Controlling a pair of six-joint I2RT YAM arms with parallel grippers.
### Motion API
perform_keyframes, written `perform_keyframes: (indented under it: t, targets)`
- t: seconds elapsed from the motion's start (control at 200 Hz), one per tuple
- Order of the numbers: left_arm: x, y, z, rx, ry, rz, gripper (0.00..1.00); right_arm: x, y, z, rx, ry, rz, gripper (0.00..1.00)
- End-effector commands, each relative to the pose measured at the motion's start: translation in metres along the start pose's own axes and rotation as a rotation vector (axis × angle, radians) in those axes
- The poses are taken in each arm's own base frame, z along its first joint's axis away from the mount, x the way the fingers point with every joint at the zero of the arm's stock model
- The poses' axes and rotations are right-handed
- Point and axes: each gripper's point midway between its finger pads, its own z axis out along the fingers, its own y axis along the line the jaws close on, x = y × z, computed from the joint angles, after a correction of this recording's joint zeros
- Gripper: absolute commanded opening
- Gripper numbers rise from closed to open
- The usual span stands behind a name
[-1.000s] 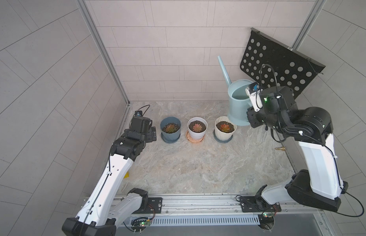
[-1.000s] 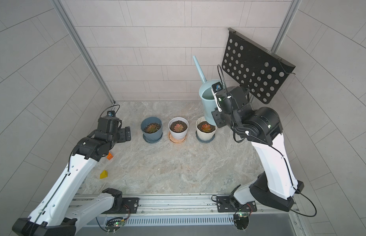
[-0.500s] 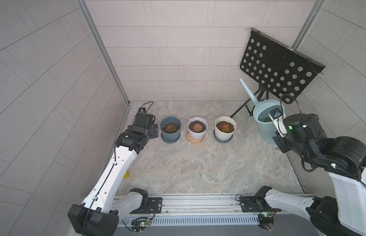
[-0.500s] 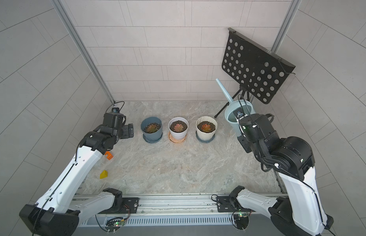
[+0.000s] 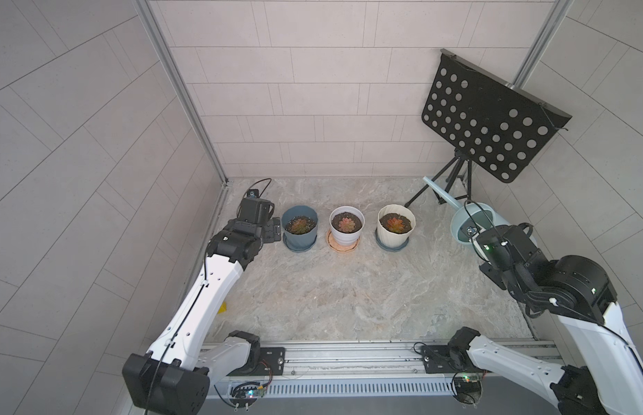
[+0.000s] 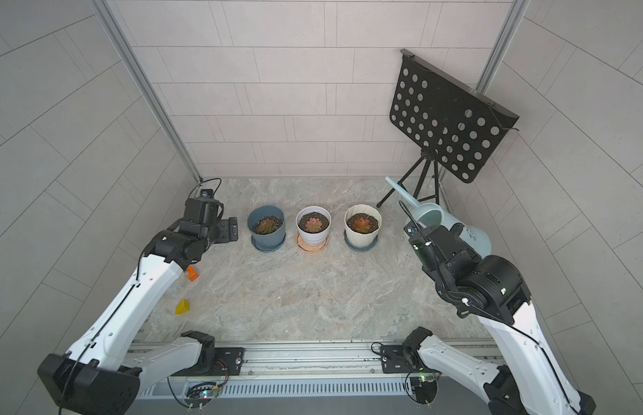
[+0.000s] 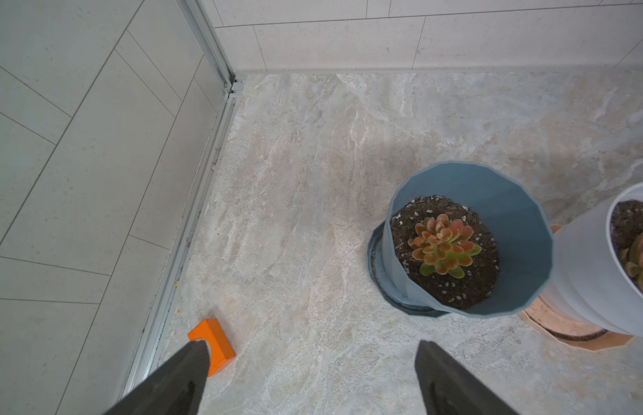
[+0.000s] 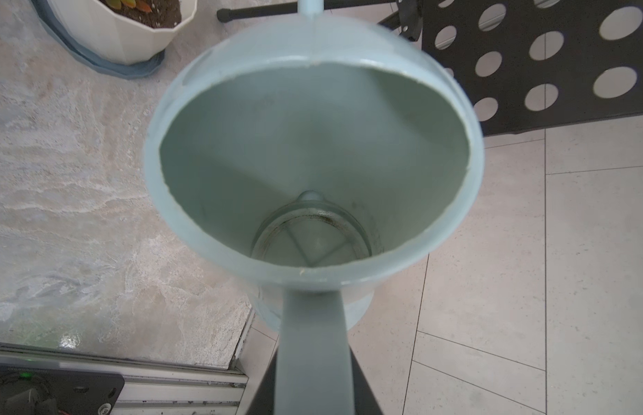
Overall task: Water the succulent around the soil edge
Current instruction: Water the soil of the potted plant with water.
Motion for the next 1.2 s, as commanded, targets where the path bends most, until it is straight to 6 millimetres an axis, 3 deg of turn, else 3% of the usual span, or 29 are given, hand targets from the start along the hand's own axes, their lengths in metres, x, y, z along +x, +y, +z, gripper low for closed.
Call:
perform_keyframes:
  t: [0.0,0.315,0.715,1.196]
  targets:
    - [0.002,0.0,0.003,0.006,0.004,-0.003,0.97,0.04,0.005,0.002,0.009,0.149,-0.163,0.0]
    - [0.004,-0.001,0.006,0.022,0.027,-0.025,0.97,0.044,0.03,0.016,-0.065,0.207,-0.24,0.0]
    - [0.006,0.0,0.012,0.052,0.055,-0.054,0.97,0.049,0.045,0.023,-0.103,0.246,-0.278,0.0]
    - [0.007,0.003,0.013,0.046,0.063,-0.064,0.97,0.039,0.051,0.029,-0.117,0.246,-0.275,0.0]
